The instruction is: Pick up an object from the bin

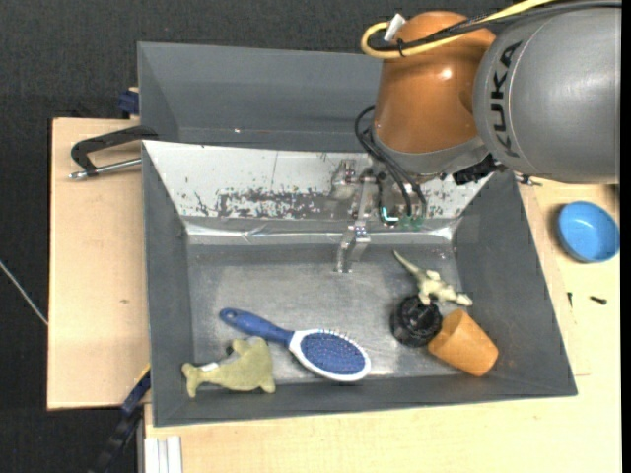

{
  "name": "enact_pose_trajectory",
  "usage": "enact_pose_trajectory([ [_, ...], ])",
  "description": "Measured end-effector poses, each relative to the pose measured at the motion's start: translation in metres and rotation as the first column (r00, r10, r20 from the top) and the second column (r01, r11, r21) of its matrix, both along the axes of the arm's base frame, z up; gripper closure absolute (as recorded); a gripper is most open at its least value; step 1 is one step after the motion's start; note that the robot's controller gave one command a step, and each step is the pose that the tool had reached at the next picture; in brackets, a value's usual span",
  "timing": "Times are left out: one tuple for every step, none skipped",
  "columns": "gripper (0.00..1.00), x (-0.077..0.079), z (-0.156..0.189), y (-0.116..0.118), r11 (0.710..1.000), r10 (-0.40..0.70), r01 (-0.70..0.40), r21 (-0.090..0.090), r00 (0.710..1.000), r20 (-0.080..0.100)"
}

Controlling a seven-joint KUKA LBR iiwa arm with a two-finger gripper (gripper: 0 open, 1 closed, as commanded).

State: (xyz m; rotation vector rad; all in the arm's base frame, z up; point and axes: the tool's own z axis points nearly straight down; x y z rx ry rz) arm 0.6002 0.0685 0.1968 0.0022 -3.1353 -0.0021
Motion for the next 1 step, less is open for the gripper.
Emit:
enact_pose_trajectory([
  [0.0,-0.0756,-0.1222,0.0283,0.943,0.334,-0.334,-0.004,0.942,0.032],
])
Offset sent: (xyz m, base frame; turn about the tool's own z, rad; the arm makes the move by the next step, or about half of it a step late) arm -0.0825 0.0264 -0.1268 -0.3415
